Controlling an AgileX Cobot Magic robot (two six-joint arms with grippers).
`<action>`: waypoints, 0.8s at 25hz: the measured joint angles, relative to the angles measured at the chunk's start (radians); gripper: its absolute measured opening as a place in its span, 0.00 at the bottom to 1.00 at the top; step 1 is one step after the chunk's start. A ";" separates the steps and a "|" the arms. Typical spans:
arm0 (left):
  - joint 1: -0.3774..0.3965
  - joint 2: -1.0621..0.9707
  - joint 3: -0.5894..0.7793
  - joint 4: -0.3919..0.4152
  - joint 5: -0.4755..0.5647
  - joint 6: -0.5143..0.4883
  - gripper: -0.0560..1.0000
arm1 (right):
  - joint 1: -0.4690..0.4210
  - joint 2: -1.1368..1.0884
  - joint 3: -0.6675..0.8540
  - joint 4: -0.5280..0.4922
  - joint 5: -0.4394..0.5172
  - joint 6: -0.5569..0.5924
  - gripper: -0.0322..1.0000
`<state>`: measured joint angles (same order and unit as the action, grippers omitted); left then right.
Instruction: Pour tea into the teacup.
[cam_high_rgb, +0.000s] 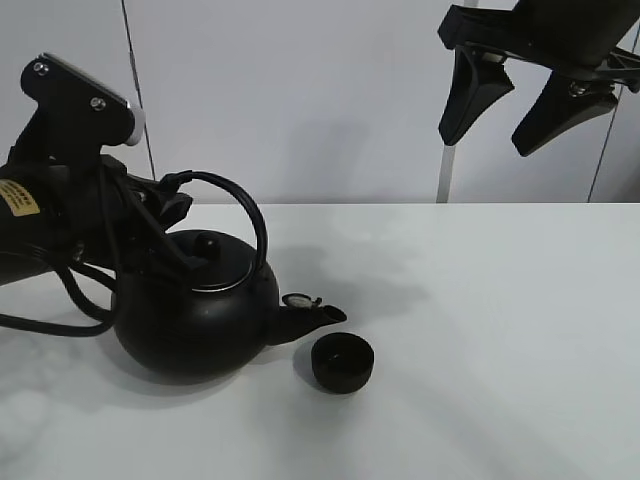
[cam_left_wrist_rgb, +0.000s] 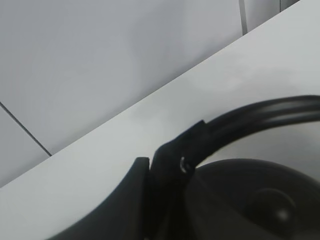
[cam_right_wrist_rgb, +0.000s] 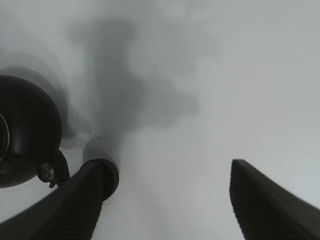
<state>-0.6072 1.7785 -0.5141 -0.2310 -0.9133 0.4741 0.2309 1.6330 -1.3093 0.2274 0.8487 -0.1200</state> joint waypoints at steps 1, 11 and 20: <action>0.000 0.000 0.000 0.000 0.000 0.002 0.15 | 0.000 0.000 0.000 0.000 0.000 0.000 0.51; 0.000 0.000 0.000 0.000 -0.001 0.065 0.15 | 0.000 0.000 0.000 0.000 0.000 0.000 0.51; 0.000 0.000 0.000 0.000 -0.003 0.122 0.15 | 0.000 0.000 0.000 0.000 0.000 0.000 0.51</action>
<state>-0.6072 1.7785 -0.5141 -0.2310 -0.9160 0.5956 0.2309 1.6330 -1.3093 0.2276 0.8487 -0.1200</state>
